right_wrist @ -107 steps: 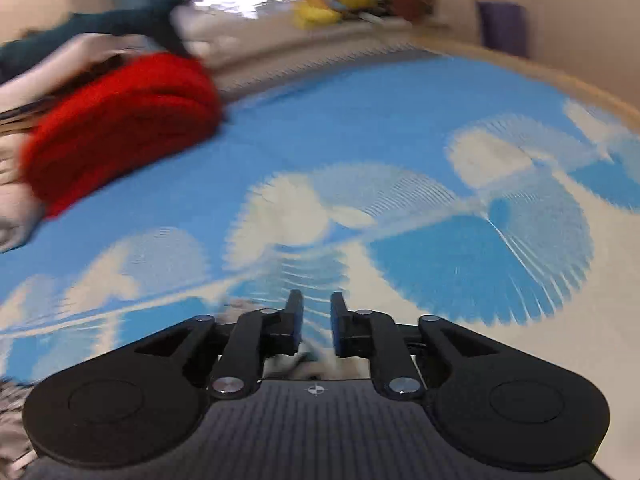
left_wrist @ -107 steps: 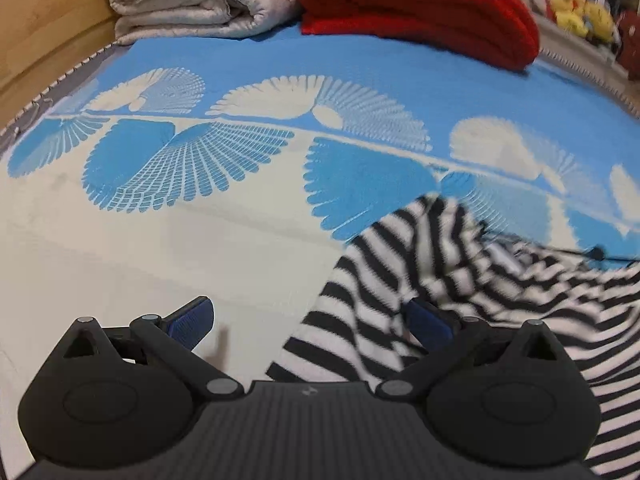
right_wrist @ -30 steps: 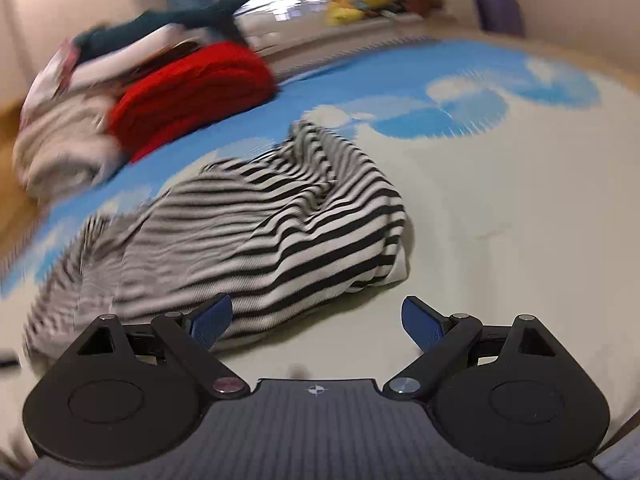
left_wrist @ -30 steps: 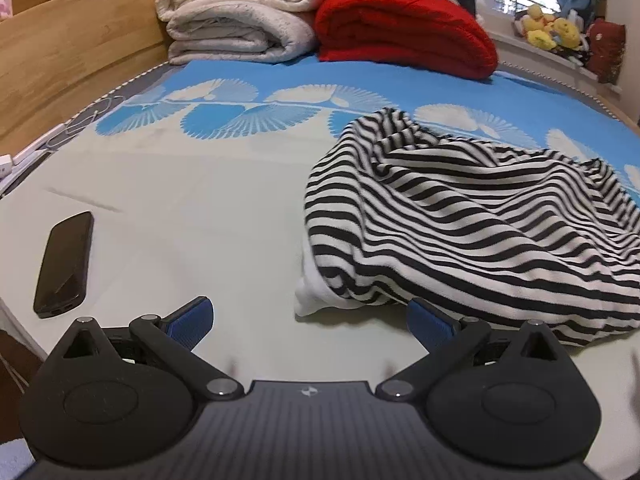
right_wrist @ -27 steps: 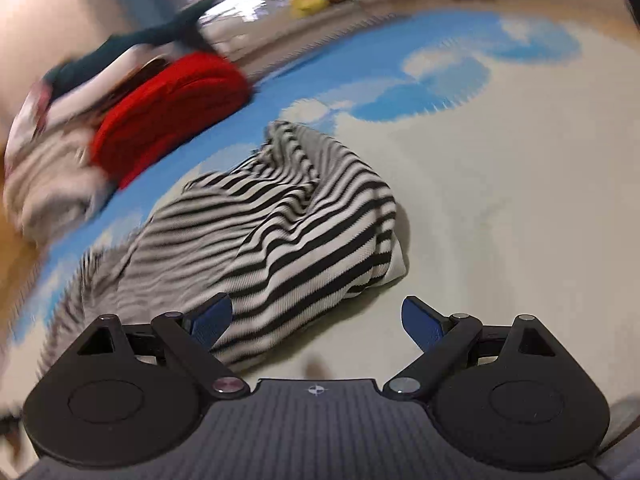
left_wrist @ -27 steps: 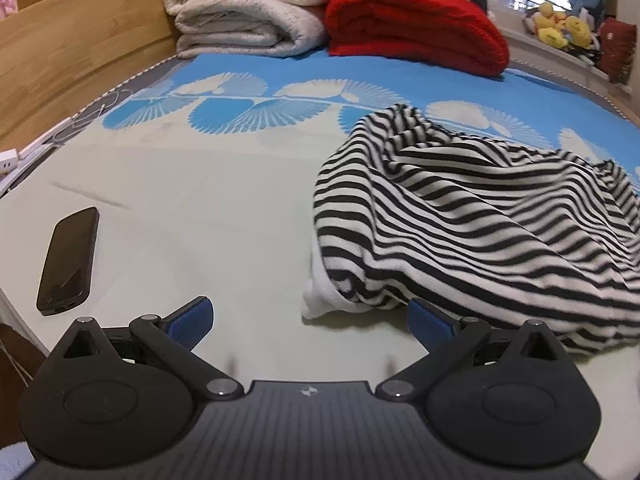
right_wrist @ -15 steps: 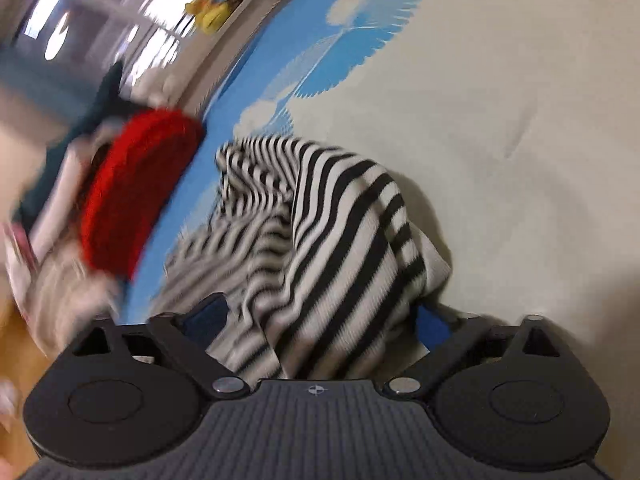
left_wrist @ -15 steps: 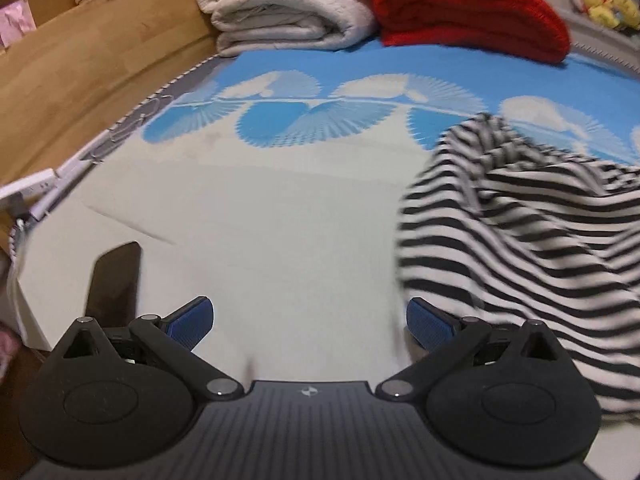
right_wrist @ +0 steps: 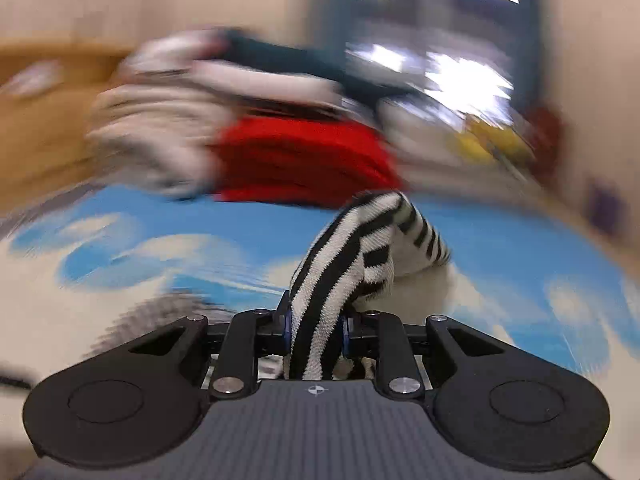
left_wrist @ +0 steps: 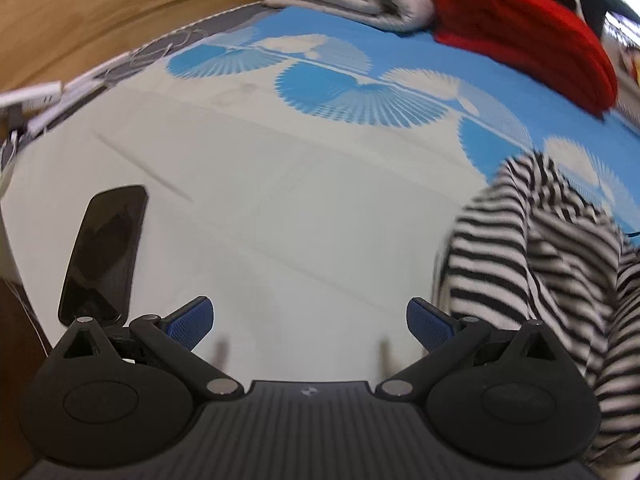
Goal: Fold small clothes
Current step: 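Grasp the bundle edge with the right gripper and roll it over, exposing white lining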
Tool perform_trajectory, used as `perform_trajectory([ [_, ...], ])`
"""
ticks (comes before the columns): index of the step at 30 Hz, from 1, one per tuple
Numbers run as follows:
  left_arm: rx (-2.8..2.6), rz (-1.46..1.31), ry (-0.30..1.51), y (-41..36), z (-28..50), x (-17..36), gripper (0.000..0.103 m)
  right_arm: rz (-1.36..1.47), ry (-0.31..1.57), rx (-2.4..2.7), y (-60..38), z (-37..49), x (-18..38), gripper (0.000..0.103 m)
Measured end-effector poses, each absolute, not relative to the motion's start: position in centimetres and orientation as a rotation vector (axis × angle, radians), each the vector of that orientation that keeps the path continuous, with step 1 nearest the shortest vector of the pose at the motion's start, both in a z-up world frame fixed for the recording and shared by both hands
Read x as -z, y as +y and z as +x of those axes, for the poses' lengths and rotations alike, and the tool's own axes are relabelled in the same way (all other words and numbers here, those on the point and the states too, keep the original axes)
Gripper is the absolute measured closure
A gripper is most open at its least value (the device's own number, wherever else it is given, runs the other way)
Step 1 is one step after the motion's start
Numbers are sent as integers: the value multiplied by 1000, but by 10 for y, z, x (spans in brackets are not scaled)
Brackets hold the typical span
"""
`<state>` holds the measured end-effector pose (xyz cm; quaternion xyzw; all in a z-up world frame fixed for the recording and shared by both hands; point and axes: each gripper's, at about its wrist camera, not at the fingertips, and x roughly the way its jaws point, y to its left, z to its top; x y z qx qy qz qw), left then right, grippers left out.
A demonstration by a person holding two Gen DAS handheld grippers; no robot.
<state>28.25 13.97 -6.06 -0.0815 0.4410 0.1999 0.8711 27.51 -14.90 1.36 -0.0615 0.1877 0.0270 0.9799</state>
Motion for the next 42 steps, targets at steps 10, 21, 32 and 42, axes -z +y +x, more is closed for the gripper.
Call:
perform_trajectory([
  [10, -384, -262, 910, 165, 268, 55, 0, -501, 547, -521, 20, 241, 91, 69],
  [21, -322, -346, 913, 170, 262, 55, 0, -394, 420, -308, -28, 251, 61, 85],
  [32, -244, -385, 842, 162, 257, 45, 0, -644, 491, -588, 8, 218, 102, 44],
  [42, 10, -230, 806, 99, 255, 39, 0, -243, 424, -427, -113, 231, 8, 45],
])
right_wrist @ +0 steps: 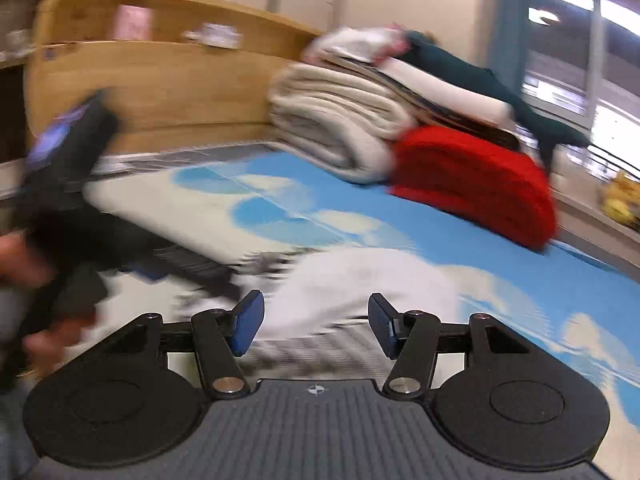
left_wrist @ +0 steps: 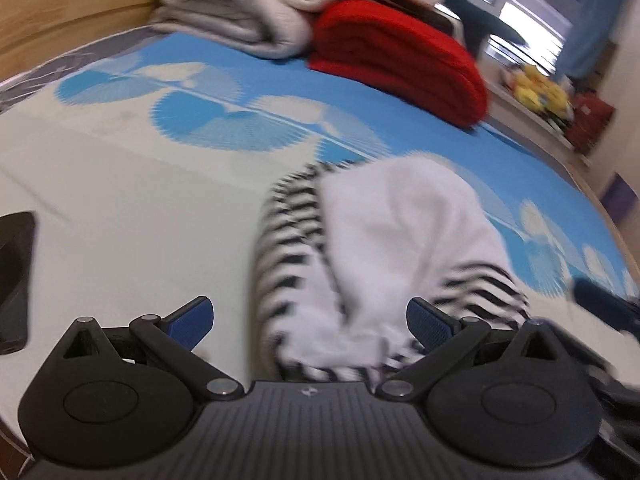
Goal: Fold small clothes
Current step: 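Grasp the bundle edge with the right gripper and roll it over, exposing white lining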
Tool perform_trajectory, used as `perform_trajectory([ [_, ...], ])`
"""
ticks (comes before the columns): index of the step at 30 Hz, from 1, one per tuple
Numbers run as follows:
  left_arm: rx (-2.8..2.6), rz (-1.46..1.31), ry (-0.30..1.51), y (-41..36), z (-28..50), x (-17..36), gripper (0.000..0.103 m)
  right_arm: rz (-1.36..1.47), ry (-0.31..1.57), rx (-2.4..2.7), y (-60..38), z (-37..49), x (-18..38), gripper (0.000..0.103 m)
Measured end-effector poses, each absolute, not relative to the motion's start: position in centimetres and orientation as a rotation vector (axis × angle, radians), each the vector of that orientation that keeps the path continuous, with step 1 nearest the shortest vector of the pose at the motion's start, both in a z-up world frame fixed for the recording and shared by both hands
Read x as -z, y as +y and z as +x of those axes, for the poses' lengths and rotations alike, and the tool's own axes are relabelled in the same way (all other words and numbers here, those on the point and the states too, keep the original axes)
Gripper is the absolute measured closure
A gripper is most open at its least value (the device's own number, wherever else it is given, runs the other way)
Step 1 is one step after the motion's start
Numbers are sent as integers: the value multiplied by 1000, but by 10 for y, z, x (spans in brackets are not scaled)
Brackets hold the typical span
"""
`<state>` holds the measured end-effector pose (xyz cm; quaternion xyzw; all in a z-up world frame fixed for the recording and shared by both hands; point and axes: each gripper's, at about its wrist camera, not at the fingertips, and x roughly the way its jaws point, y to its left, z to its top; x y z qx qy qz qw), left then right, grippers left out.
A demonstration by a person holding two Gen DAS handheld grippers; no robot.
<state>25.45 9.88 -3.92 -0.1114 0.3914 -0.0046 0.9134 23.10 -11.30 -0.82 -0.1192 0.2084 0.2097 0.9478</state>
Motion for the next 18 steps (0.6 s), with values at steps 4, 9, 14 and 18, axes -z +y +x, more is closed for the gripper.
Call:
perform_trajectory([
  [4, -13, -24, 994, 72, 266, 75, 0, -343, 702, -421, -128, 248, 62, 68],
  [9, -19, -245, 1095, 97, 271, 93, 0, -338, 653, -372, -129, 237, 92, 65],
  [14, -13, -282, 1001, 98, 243, 75, 0, -248, 678, -457, -151, 238, 52, 64],
  [18, 48, -270, 929, 88, 231, 66, 0, -277, 560, -435, -161, 272, 14, 61],
])
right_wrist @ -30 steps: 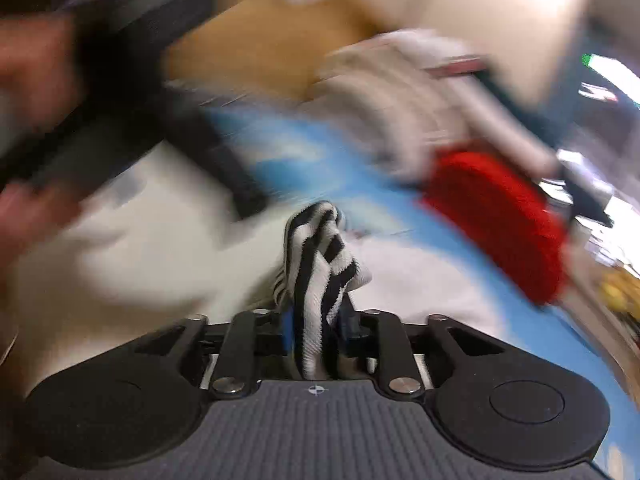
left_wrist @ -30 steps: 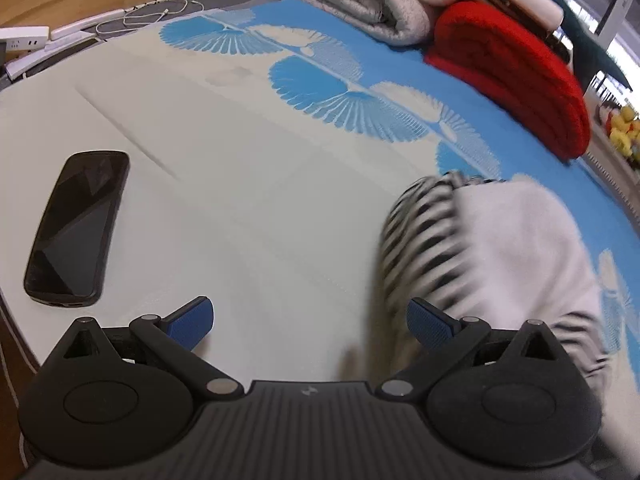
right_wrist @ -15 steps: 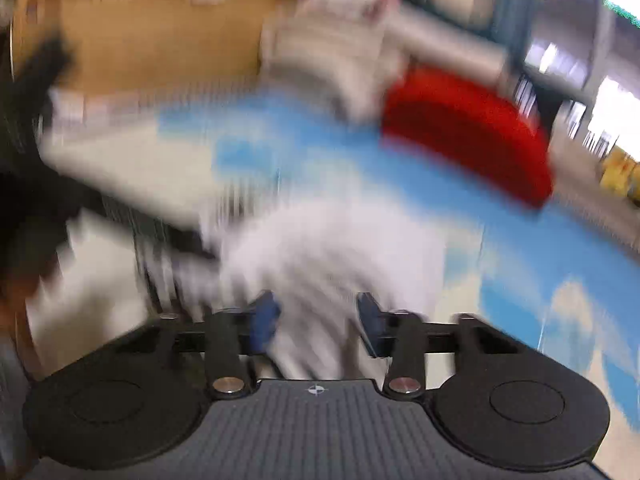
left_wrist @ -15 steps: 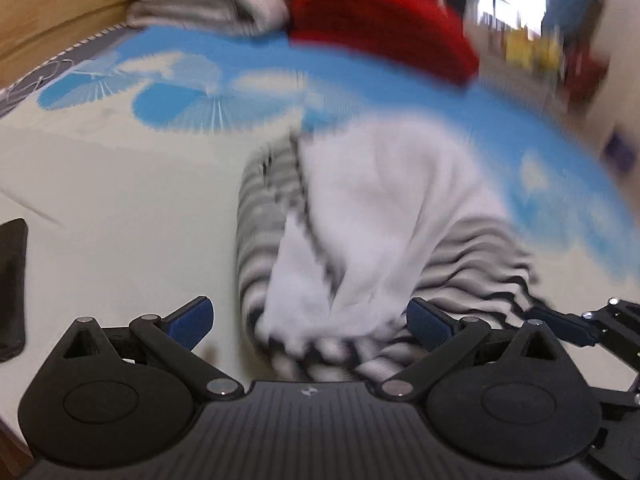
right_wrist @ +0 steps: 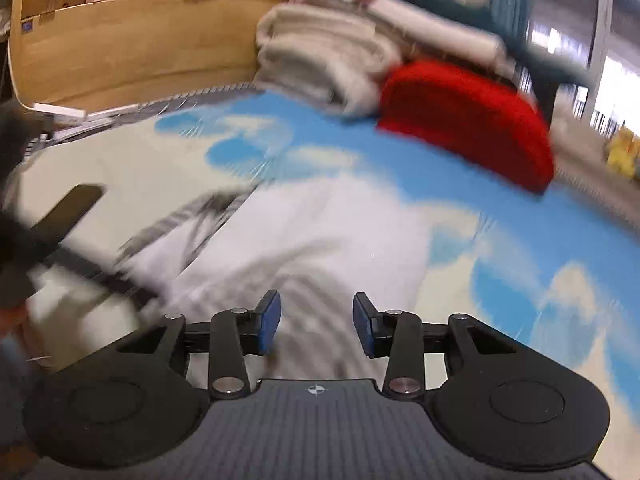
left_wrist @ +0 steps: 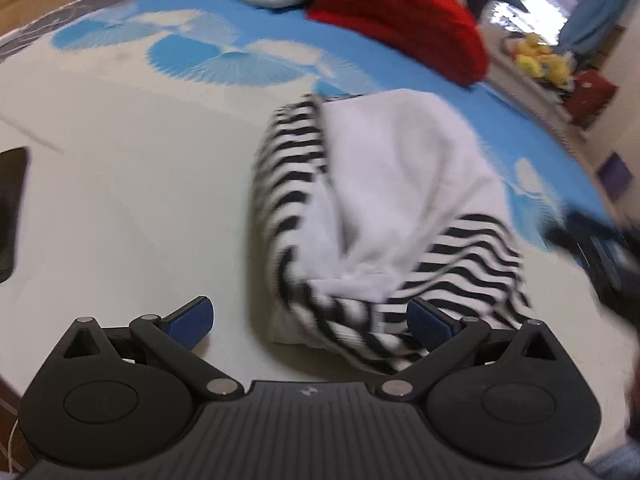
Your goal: Fold small clothes
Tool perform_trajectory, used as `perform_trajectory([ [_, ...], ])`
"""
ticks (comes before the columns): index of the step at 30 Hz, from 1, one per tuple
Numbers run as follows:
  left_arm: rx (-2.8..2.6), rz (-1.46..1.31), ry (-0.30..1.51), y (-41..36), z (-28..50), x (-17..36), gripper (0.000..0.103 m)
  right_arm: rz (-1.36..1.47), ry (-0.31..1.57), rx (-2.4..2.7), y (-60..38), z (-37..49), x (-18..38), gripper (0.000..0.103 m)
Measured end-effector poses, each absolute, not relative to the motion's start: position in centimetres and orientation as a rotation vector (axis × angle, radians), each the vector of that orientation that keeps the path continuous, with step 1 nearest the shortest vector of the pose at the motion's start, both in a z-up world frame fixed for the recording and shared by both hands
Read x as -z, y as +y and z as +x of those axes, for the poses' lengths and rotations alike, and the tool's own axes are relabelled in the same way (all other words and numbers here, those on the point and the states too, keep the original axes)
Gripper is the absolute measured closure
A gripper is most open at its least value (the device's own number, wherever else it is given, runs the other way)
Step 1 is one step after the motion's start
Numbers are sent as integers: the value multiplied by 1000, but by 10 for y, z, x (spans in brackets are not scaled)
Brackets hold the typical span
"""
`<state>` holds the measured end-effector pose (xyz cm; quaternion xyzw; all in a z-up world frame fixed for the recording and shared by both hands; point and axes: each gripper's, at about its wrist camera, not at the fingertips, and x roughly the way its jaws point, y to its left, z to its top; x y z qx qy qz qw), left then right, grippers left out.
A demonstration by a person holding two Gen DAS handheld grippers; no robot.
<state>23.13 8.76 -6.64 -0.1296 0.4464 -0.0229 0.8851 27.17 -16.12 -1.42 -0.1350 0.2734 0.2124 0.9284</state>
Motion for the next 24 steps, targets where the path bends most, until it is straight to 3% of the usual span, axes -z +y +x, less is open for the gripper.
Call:
perform_trajectory([
  [3, -67, -140, 1009, 80, 248, 84, 0, -291, 608, -474, -157, 315, 25, 59],
  [6, -52, -317, 1066, 103, 250, 91, 0, -324, 829, -452, -152, 353, 76, 56],
  [10, -25, -440, 1076, 126, 247, 90, 0, -188, 844, -515, -177, 366, 52, 52],
  [12, -4, -508, 1078, 131, 243, 90, 0, -220, 761, -542, -187, 372, 30, 41],
  [14, 29, -577, 1077, 131, 243, 90, 0, -308, 664, -557, -188, 382, 15, 10],
  [15, 54, -607, 1078, 128, 240, 87, 0, -342, 646, -571, -186, 393, 12, 6],
  [19, 199, -743, 1113, 107, 244, 93, 0, -404, 665, -557, -159, 454, 16, 5],
  [21, 232, -764, 1140, 96, 253, 100, 4, -388, 797, -586, -146, 488, 33, 11],
  [22, 175, -704, 1110, 92, 258, 96, 34, -375, 872, -582, -143, 502, 44, 37],
  [23, 134, -626, 1094, 90, 266, 92, 47, -373, 949, -556, -140, 513, 59, 72],
  [24, 128, -603, 1097, 92, 276, 90, 48, -367, 999, -514, -141, 518, 72, 74],
])
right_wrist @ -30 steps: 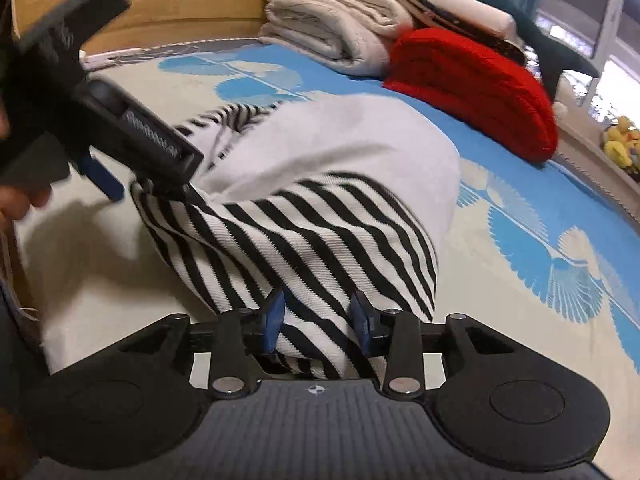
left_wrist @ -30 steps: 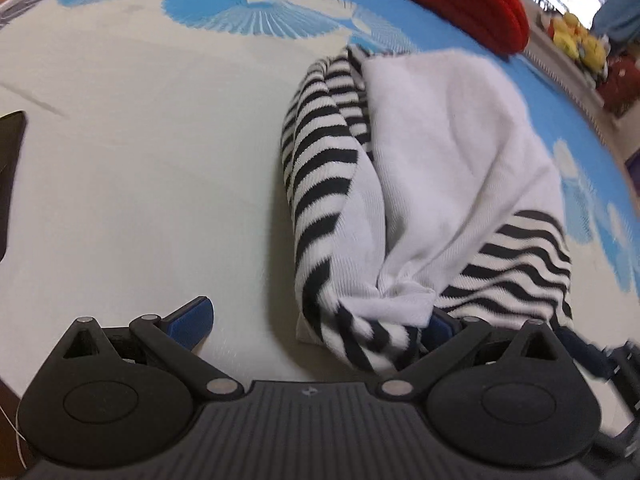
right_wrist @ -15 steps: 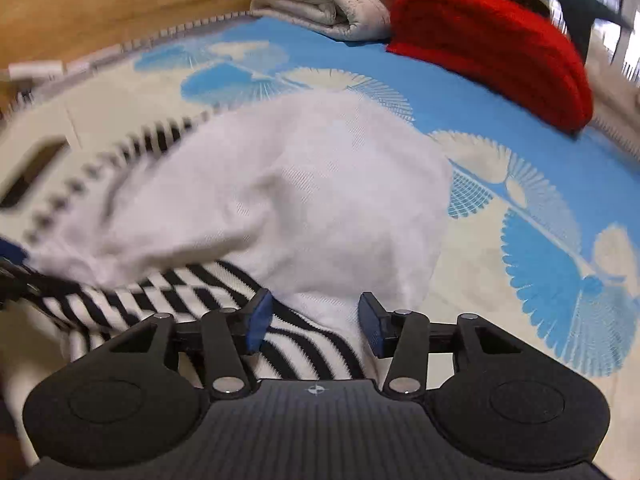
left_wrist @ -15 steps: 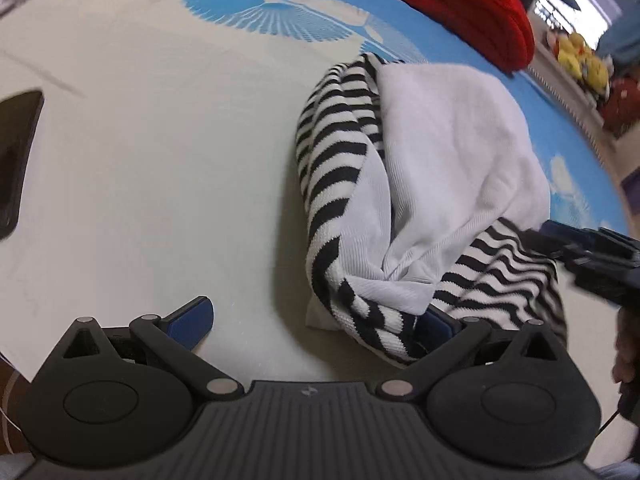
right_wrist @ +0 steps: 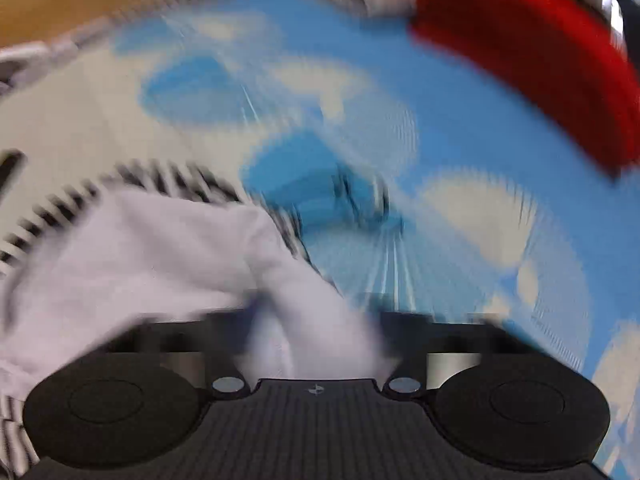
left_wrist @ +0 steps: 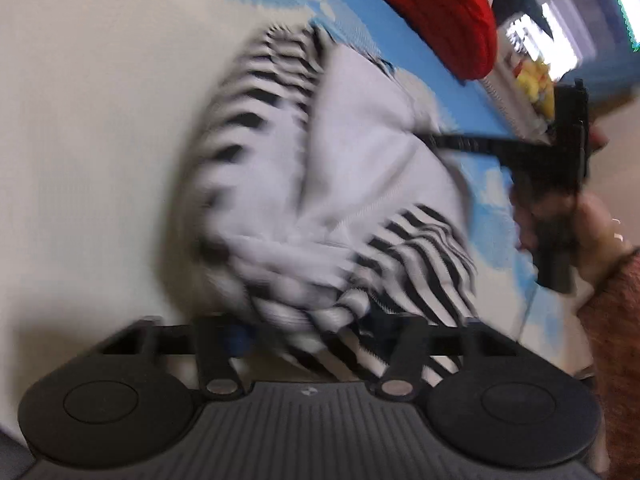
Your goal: Fold small clothes
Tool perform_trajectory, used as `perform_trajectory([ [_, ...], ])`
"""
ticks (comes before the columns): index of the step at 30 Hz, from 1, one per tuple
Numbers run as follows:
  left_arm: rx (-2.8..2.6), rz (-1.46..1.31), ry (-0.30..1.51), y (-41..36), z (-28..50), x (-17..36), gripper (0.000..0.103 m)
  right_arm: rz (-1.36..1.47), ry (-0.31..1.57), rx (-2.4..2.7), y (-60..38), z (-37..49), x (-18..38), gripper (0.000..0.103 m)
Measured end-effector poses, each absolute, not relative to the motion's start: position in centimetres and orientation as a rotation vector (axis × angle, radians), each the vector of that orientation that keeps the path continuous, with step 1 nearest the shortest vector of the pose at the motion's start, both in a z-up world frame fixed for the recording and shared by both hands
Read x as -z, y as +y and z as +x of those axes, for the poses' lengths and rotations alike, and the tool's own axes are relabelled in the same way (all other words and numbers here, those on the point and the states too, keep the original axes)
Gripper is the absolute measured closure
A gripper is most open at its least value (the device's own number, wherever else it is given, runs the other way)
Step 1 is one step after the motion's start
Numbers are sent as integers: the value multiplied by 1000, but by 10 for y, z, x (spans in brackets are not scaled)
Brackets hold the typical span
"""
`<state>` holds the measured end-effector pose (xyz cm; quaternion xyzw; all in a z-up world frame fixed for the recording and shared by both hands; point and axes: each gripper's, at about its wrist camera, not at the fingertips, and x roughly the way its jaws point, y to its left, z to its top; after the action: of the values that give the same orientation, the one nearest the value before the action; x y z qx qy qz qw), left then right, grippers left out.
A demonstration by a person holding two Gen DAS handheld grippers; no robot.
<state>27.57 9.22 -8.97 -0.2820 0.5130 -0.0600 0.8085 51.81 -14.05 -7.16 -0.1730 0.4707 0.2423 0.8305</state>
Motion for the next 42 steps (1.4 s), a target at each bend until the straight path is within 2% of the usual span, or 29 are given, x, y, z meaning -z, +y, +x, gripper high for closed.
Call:
perform_trajectory([
  [3, 100, -529, 1100, 100, 316, 78, 51, -290, 972, -429, -163, 500, 84, 79],
  [7, 133, -363, 1047, 96, 407, 63, 49, 37, 1010, -250, -234, 449, 89, 80],
  [9, 131, -373, 1053, 90, 443, 64, 36, 233, 1026, -222, -266, 408, 95, 80],
  [10, 106, -396, 1057, 90, 456, 63, 25, 317, 1020, -220, -276, 385, 97, 78],
  [11, 80, -431, 1047, 92, 461, 60, 18, 355, 1005, -219, -281, 368, 98, 69],
  [12, 67, -469, 1030, 95, 458, 55, 16, 373, 966, -207, -285, 350, 95, 62],
  [13, 57, -492, 1014, 98, 453, 49, 13, 373, 913, -184, -288, 336, 90, 53],
  [14, 26, -493, 1011, 102, 444, 44, 6, 357, 856, -160, -290, 328, 82, 48],
  [17, -158, -464, 959, 107, 403, 32, 0, 246, 647, -183, -286, 328, 47, 39],
  [21, -148, -499, 929, 108, 378, 52, 0, 160, 554, -293, -265, 360, 33, 38],
  [26, -87, -465, 968, 105, 394, 70, 0, 23, 590, -295, -224, 394, 66, 37],
  [27, -62, -455, 971, 104, 396, 71, 0, -20, 594, -289, -218, 399, 73, 38],
  [28, -47, -445, 975, 103, 399, 74, 0, -54, 597, -282, -212, 403, 80, 54],
  [29, -40, -438, 977, 102, 403, 75, 0, -73, 605, -297, -207, 408, 88, 97],
  [31, -32, -439, 972, 101, 407, 75, 0, -53, 636, -293, -206, 410, 89, 97],
  [37, -94, -360, 1003, 91, 417, 78, 0, 139, 469, -289, -246, 401, 29, 98],
  [42, -130, -328, 1032, 90, 419, 87, 0, 164, 691, -154, -263, 427, 101, 96],
])
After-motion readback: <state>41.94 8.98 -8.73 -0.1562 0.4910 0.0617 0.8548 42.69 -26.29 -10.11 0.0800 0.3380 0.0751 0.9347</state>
